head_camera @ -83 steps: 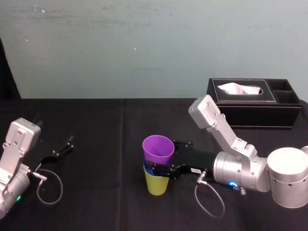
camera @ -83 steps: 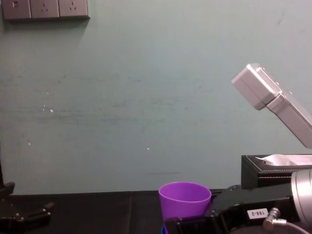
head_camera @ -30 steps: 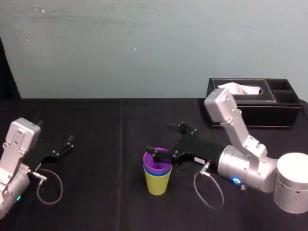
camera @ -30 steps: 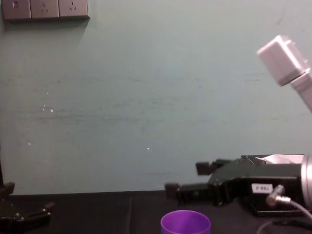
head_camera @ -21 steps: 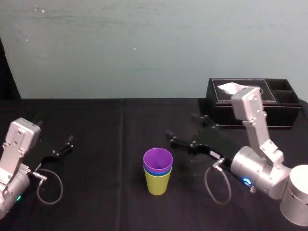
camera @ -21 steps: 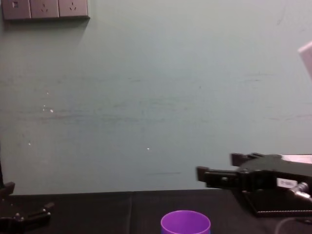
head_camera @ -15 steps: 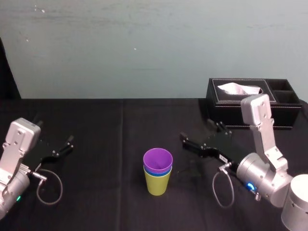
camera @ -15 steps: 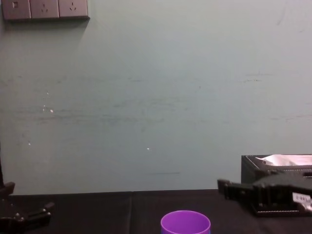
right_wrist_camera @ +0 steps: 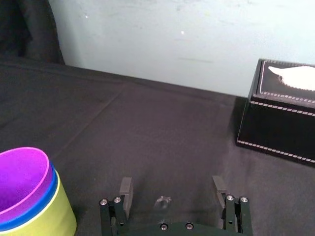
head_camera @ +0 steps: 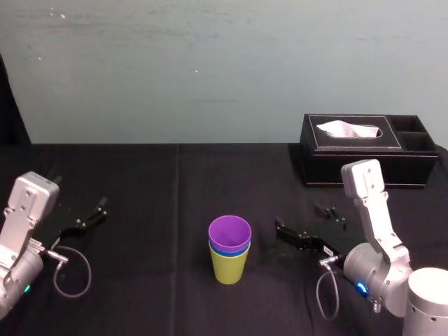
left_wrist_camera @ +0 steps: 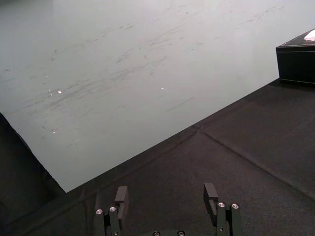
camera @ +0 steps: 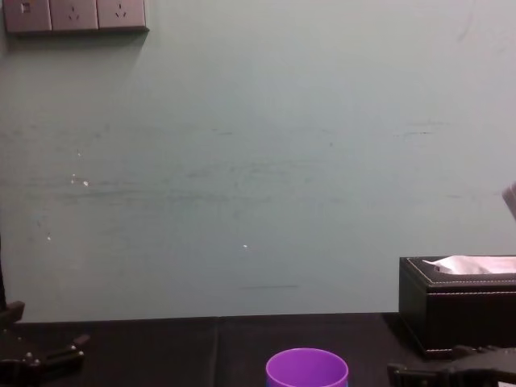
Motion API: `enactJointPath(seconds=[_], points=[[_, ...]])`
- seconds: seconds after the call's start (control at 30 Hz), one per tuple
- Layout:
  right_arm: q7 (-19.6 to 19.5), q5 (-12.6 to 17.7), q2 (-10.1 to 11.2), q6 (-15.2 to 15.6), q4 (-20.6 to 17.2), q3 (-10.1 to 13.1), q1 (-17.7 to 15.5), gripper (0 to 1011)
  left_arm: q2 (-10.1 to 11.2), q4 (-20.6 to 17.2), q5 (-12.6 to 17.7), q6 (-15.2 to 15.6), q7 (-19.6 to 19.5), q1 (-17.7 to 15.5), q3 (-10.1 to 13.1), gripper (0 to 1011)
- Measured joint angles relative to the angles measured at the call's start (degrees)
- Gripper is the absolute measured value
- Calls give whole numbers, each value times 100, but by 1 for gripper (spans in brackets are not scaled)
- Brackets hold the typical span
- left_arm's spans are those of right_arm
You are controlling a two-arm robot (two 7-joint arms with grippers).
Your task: Stack the three plastic cups sequentially using one hand.
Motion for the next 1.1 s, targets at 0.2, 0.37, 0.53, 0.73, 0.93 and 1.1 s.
enactJointPath(seconds=[0.2, 0.37, 0.53, 0.73, 0.93, 1.1], points=[[13, 5, 0, 8, 5, 0, 0, 1004, 0, 0, 0, 0, 0, 0, 0, 1000], [10, 5, 5, -1, -2, -9, 2, 1004, 0, 0, 0, 0, 0, 0, 0, 1000], [10, 5, 7, -8, -9, -15, 4, 1004, 0, 0, 0, 0, 0, 0, 0, 1000], [9, 3, 10, -14, -13, -19, 6, 1004, 0, 0, 0, 0, 0, 0, 0, 1000], [7, 0, 14, -18, -17, -23, 8, 1004, 0, 0, 0, 0, 0, 0, 0, 1000], [6, -4, 16, -22, -21, -25, 8, 1004, 0, 0, 0, 0, 0, 0, 0, 1000]])
